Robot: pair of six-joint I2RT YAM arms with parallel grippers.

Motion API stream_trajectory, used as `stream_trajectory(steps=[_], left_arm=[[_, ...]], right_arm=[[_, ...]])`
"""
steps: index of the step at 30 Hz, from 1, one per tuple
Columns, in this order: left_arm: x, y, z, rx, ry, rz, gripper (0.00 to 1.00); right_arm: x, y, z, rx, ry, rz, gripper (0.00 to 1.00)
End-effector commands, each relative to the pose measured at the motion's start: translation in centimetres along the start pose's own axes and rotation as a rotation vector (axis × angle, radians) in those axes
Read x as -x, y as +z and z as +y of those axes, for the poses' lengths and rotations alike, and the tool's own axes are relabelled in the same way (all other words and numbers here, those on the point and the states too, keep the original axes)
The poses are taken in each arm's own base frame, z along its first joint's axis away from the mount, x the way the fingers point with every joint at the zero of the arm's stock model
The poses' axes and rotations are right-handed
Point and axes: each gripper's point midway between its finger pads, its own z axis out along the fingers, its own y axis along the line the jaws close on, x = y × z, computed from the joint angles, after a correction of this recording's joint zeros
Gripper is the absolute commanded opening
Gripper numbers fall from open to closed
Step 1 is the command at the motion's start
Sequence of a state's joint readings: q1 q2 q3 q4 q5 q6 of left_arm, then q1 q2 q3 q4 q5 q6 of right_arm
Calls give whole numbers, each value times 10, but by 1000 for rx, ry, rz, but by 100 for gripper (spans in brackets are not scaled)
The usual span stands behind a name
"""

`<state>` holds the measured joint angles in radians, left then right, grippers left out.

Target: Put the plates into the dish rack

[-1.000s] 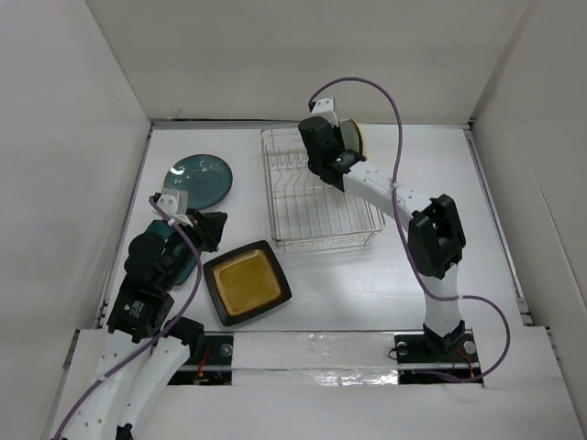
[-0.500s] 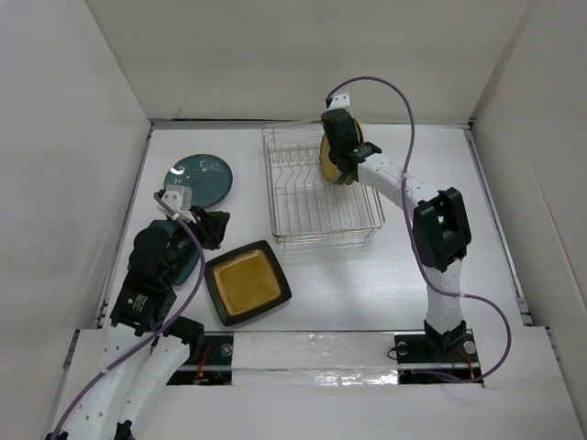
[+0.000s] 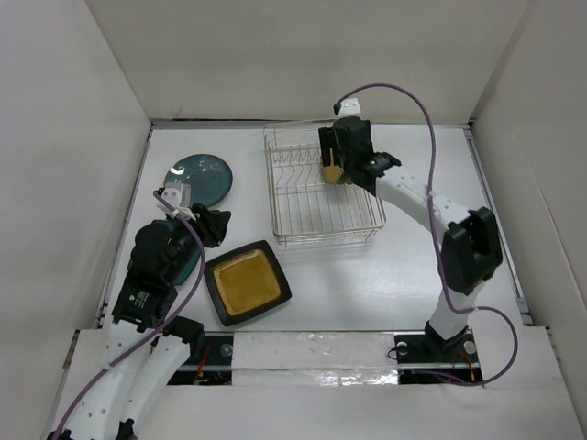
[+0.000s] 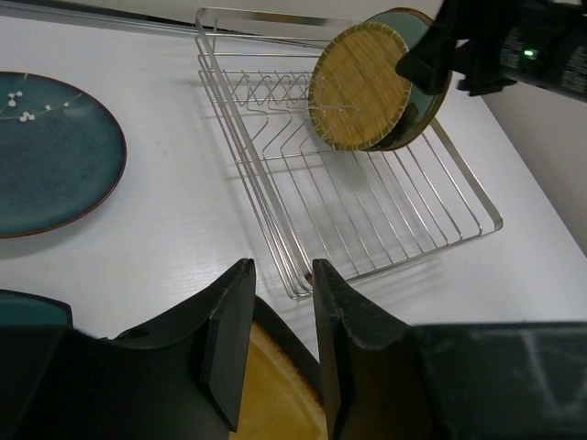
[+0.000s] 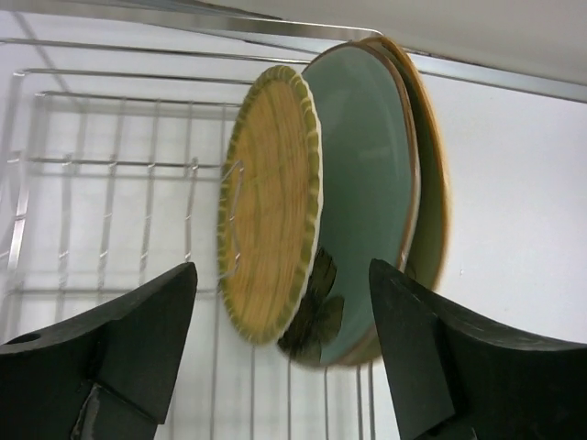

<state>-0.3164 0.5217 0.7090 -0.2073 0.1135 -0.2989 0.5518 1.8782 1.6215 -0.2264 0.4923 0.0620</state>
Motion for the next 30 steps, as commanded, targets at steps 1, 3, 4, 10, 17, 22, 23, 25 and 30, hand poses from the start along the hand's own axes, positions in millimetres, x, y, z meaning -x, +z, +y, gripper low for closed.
stream_trajectory(steps=[1, 3, 4, 10, 17, 22, 23, 25, 30], left_arm=[[16, 0, -3, -6, -7, -54, 29], [16, -1, -4, -9, -11, -59, 29], [16, -1, -4, -10, -12, -60, 29], [19, -5, -4, -12, -10, -78, 1], [21, -9, -1, 5, -13, -101, 0], [24, -13, -1, 7, -19, -120, 7], [23, -12, -1, 8, -19, -115, 8], [22, -12, -2, 3, -20, -110, 10], [20, -11, -4, -12, -19, -102, 12]], right_arm=[[55, -75, 20, 140, 139, -167, 82], [60, -102, 30, 194, 175, -218, 82], [50, -130, 37, 244, 205, -229, 75], [-6, -223, 89, 600, 377, -259, 0], [-144, -272, 143, 841, 572, 32, 51], [-194, -275, 184, 871, 603, 174, 69], [-193, -272, 191, 879, 624, 169, 69], [-203, -269, 205, 872, 656, 216, 69], [-241, -240, 228, 791, 692, 251, 68]])
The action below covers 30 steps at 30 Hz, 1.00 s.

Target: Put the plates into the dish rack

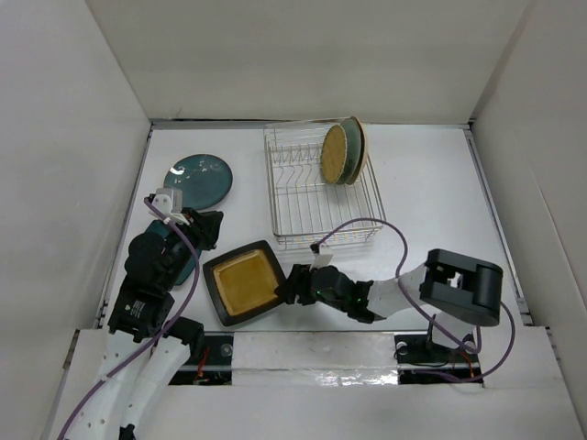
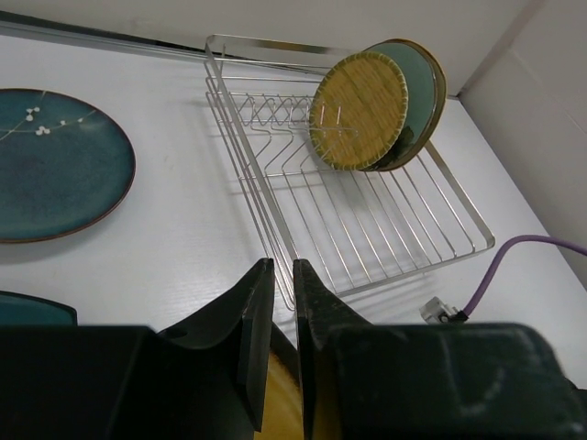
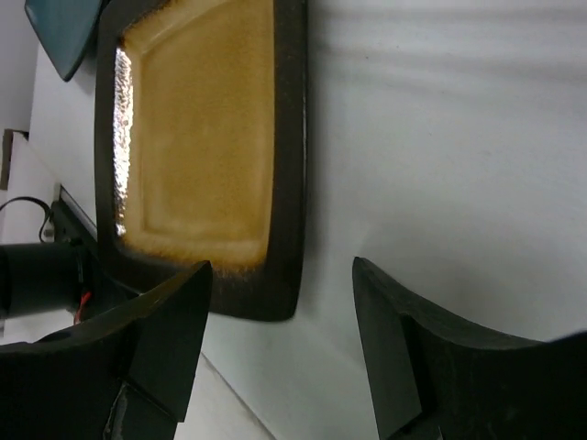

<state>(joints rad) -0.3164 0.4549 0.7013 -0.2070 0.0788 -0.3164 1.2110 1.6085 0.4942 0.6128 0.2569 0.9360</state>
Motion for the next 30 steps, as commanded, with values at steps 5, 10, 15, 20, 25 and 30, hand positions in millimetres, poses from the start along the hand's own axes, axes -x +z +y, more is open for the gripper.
stream_trajectory(steps=[5, 10, 15, 20, 25, 30], left_arm=[[9, 0, -6, -31, -2, -38, 12], [11, -1, -7, -32, 1, -45, 13], [14, -3, -5, -21, 7, -58, 13], [15, -3, -3, -10, 7, -61, 13], [17, -4, -2, -5, 8, -68, 13], [24, -7, -2, 2, 16, -94, 14]], right_arm=[[7, 35, 25, 97, 159, -95, 62], [-4, 45, 14, 93, 190, -59, 44], [-10, 41, 5, 103, 222, -47, 8], [-1, 18, 12, 162, 219, -83, 0], [27, -26, 58, 293, 194, -163, 0], [83, -68, 103, 251, 74, -297, 0]])
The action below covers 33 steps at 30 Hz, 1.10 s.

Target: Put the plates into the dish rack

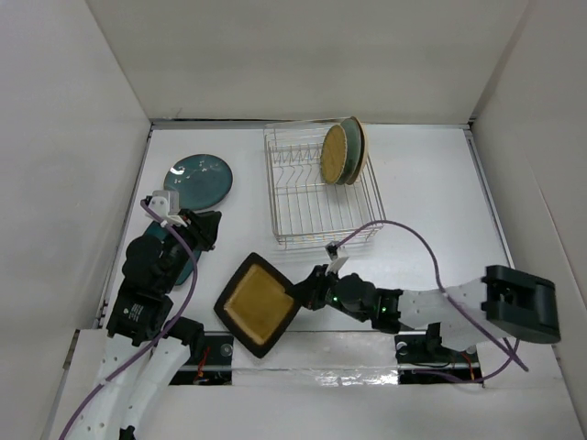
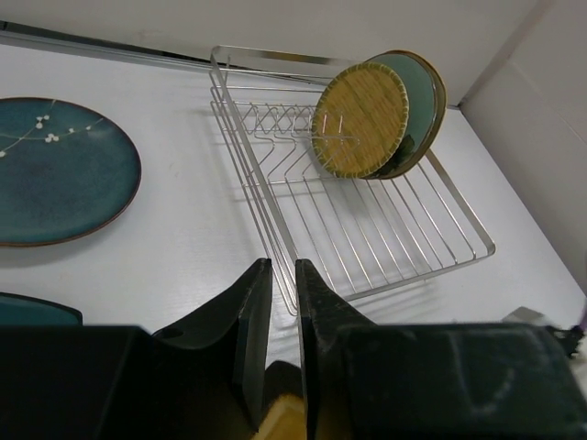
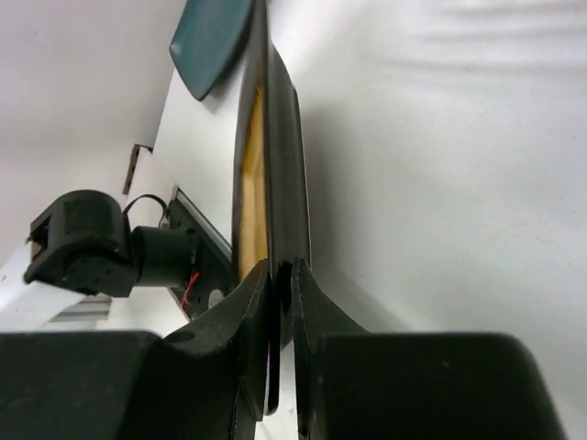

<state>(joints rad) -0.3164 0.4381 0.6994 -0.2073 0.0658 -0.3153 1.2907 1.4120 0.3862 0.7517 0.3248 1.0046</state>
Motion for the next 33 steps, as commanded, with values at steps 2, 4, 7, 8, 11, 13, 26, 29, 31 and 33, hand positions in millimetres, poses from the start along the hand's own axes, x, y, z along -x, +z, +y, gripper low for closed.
stream_trajectory(steps=[2, 4, 7, 8, 11, 13, 26, 29, 31, 33], left_arm=[[26, -8, -1, 9, 22, -97, 14], [30, -11, 1, 20, 23, -118, 14], [33, -15, 0, 16, 23, -133, 14], [34, -15, -1, 13, 23, -136, 14], [33, -15, -3, 4, 24, -131, 14], [32, -15, -3, -1, 21, -127, 15], [27, -12, -9, -35, 23, -104, 15], [27, -11, -10, -41, 25, -102, 15], [26, -11, -10, -43, 24, -100, 15], [25, -10, -10, -44, 25, -96, 15]], right_arm=[[90, -26, 78, 57, -105, -232, 0], [151, -45, 106, 48, -147, -360, 0], [214, -64, 121, -15, -240, -471, 0], [242, -69, 114, -60, -251, -526, 0], [308, -78, 117, -113, -306, -657, 0], [338, -76, 117, -133, -351, -696, 0], [504, -24, 98, -393, -583, -937, 0], [525, -4, 89, -451, -640, -936, 0], [534, 2, 85, -480, -671, -935, 0], [542, 10, 84, -499, -679, -951, 0]])
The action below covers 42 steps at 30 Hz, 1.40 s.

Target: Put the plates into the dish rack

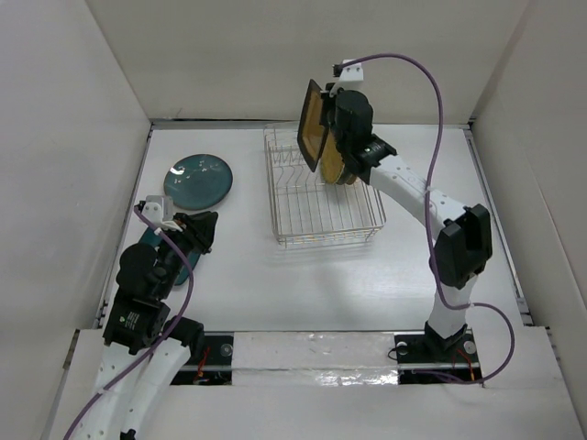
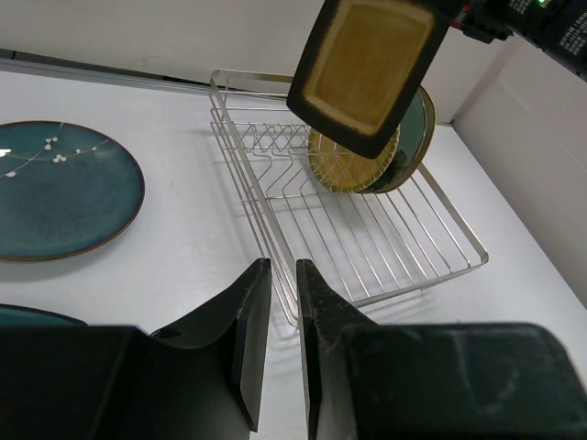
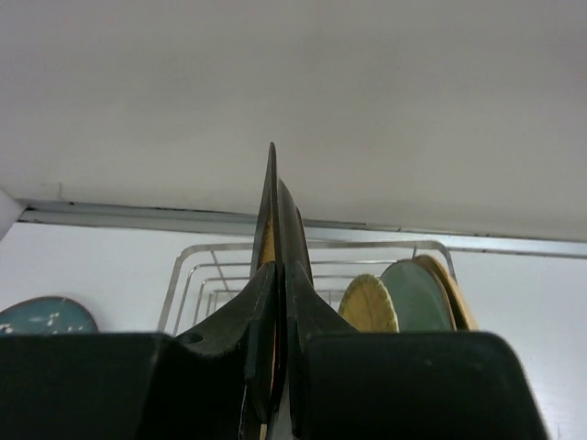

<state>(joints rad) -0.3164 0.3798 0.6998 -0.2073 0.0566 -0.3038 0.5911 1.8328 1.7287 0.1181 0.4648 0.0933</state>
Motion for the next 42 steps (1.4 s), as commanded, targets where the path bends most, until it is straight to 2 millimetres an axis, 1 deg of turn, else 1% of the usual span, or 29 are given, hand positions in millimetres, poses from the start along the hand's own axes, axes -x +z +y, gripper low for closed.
stream_trajectory(steps=[1, 2, 3, 5, 6, 8, 12, 13, 16, 17, 19, 20, 21, 22, 23, 24, 26, 28, 30, 31, 32, 33, 34, 35, 36, 38, 40, 41, 42], left_arm=[[12, 3, -7, -30, 10, -34, 15], [12, 3, -8, -33, 12, -32, 15], [13, 4, -8, -33, 10, -32, 15], [12, 4, -8, -34, 10, -29, 15], [12, 4, -8, -34, 12, -29, 15], [12, 5, -8, -35, 12, -27, 15], [11, 7, -9, -42, 13, -21, 15], [10, 8, -9, -41, 12, -15, 15], [9, 8, -10, -44, 12, -14, 15], [9, 9, -9, -44, 13, -12, 15], [9, 9, -9, -44, 12, -12, 15], [8, 9, -8, -39, 13, -9, 15], [7, 9, -8, -38, 13, -6, 15], [8, 9, -8, -39, 12, -9, 15], [7, 9, -8, -38, 11, -6, 15], [7, 9, -8, -38, 11, -5, 15], [6, 10, -7, -36, 13, 0, 15], [7, 9, -8, -37, 10, -3, 15], [6, 10, -8, -36, 8, -4, 15], [6, 10, -7, -35, 8, -2, 15], [6, 10, -7, -34, 7, -3, 15], [6, 10, -6, -29, 5, -3, 15], [6, 10, -5, -24, 5, -3, 15], [5, 11, -5, -20, 3, -1, 15], [6, 11, -4, -14, 0, -4, 16], [3, 14, -2, -1, -14, 6, 16], [1, 15, 1, 10, -17, 12, 16], [0, 16, 1, 15, -25, 16, 16], [-1, 17, 3, 24, -28, 19, 16]], right_arm=[[114, -4, -11, -56, 23, -290, 0], [119, -2, -10, -60, 20, -303, 0], [112, 5, -15, -80, 5, -296, 0], [109, 9, -17, -98, -24, -294, 0], [105, 12, -23, -114, -35, -289, 0], [102, 15, -32, -132, -41, -287, 0], [88, 20, -40, -132, -47, -261, 0], [79, 22, -39, -127, -56, -245, 0], [65, 24, -40, -124, -63, -233, 0], [53, 24, -34, -111, -68, -217, 0], [41, 24, -31, -114, -78, -207, 0], [31, 25, -32, -118, -89, -196, 0], [22, 25, -26, -108, -95, -185, 0], [17, 26, -28, -118, -99, -181, 0], [15, 25, -23, -116, -104, -188, 0], [2, 26, -26, -127, -120, -172, 0], [-5, 21, -15, -126, -132, -181, 0], [-23, 13, -11, -151, -171, -170, 0], [-26, 5, -7, -175, -165, -209, 0], [-46, -2, -14, -222, -183, -188, 0], [-43, -11, -8, -231, -167, -233, 0], [-49, -17, -7, -248, -164, -239, 0], [-68, -25, -14, -283, -179, -216, 0], [-73, -30, -9, -288, -172, -231, 0], [-79, -31, -13, -308, -168, -223, 0], [-97, -39, -12, -321, -138, -192, 0], [-105, -43, -16, -330, -119, -175, 0], [-111, -46, -12, -326, -99, -160, 0], [-113, -49, -14, -328, -91, -148, 4]])
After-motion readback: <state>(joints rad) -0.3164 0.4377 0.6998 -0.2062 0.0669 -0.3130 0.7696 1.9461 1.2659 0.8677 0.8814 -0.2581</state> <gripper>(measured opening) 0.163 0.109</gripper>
